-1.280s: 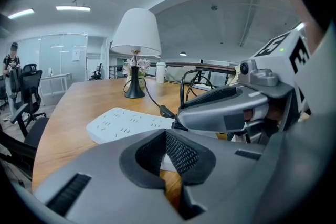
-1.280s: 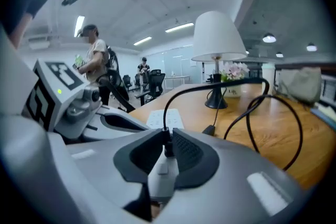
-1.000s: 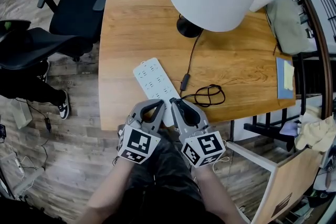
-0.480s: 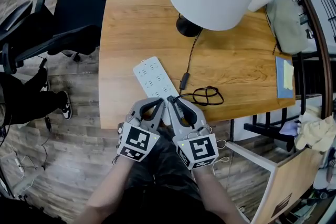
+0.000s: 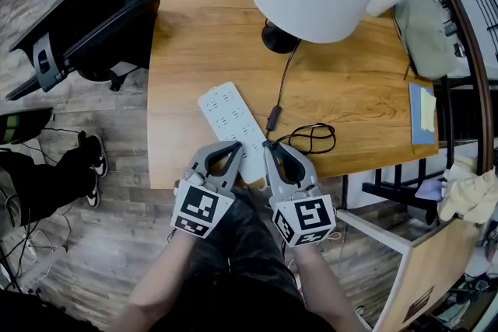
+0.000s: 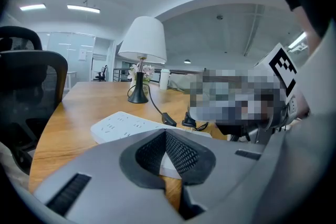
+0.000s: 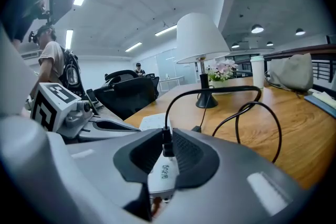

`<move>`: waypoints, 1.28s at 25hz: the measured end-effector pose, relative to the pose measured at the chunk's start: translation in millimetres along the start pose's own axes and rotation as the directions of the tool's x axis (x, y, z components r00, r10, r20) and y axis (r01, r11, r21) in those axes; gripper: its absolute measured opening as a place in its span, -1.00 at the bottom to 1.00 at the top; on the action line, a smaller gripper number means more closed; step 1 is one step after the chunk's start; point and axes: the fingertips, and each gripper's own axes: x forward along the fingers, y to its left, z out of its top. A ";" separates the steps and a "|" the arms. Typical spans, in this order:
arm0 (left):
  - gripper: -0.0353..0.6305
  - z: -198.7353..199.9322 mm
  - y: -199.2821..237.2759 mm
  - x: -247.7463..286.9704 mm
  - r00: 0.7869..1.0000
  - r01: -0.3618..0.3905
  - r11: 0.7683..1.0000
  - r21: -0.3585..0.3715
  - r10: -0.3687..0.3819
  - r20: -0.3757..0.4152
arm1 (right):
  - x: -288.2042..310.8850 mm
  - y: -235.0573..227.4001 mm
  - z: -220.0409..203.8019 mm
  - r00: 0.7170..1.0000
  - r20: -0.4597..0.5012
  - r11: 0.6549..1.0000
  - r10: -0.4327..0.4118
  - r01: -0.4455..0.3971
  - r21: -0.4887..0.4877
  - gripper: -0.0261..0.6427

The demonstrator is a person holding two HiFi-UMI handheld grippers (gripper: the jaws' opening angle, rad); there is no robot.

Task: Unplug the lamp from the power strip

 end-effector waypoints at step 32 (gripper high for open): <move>-0.90 27.5 33.8 -10.1 0.988 -0.098 0.991 -0.089 0.108 0.115 | -9.7 -86.0 -4.7 0.971 -0.094 0.971 -0.218 0.226 0.080 -0.72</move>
